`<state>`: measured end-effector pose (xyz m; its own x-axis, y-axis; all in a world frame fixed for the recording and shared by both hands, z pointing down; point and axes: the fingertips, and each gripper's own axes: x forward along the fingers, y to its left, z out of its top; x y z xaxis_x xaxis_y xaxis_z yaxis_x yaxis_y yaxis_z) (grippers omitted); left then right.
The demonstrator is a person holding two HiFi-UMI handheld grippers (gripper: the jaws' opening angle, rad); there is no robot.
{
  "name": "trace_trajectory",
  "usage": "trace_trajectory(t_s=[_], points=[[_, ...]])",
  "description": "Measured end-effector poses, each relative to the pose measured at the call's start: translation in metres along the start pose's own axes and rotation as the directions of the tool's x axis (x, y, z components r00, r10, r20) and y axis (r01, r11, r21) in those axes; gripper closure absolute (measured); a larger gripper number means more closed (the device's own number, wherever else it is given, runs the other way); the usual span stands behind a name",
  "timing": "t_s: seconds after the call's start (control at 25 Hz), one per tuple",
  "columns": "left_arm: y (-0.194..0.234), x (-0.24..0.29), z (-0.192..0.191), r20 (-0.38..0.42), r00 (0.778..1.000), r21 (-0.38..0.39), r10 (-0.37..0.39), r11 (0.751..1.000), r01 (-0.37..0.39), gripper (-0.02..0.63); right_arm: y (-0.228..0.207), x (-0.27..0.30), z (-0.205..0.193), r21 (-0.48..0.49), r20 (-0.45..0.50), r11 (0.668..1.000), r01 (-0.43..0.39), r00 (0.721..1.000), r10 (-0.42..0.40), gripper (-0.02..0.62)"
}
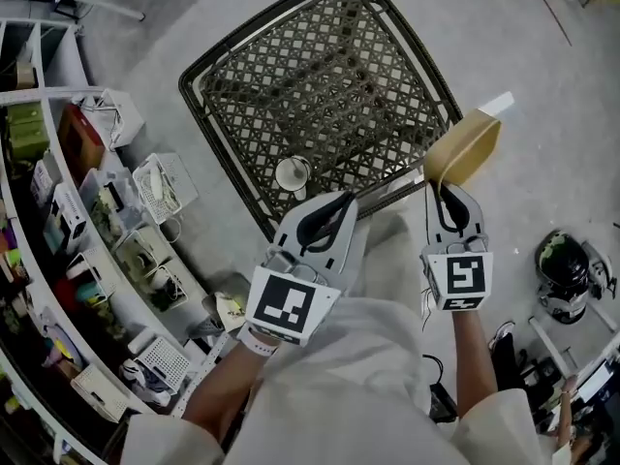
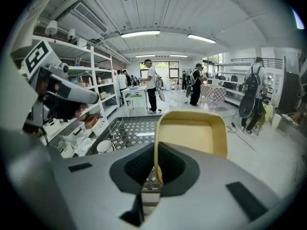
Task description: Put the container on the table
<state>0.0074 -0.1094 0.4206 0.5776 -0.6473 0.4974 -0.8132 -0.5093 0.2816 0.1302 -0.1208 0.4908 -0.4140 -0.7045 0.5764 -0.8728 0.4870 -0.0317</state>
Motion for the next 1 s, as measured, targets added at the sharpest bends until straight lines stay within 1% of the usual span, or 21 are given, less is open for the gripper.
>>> trace_trajectory(t_s=[0.28,0.64,0.8,1.0], points=[[-0.002,0.020,-0.023,-0.049,0.999,-0.008,-0.023,1.000,0.023,0.575,-0.007,0.033,-0.037,-0.014,-0.075,1.000,0.003,0.997,-0.004,0.566],[-0.008,0.040,-0.049,-0.095,0.994,-0.041,-0.048,0.998,0.045,0.575,-0.020,0.069,-0.084,-0.031,-0.184,0.999,0.029,0.982,-0.034,0.566],[-0.010,0.050,-0.055,-0.104,0.993,-0.045,-0.055,0.998,0.051,0.575,-0.028,0.082,-0.104,-0.046,-0.228,0.998,0.036,0.972,-0.046,0.566],[-0.012,0.055,-0.051,-0.097,0.994,-0.044,-0.053,0.998,0.049,0.575,-0.035,0.093,-0.125,-0.059,-0.293,0.998,0.025,0.955,-0.041,0.566]])
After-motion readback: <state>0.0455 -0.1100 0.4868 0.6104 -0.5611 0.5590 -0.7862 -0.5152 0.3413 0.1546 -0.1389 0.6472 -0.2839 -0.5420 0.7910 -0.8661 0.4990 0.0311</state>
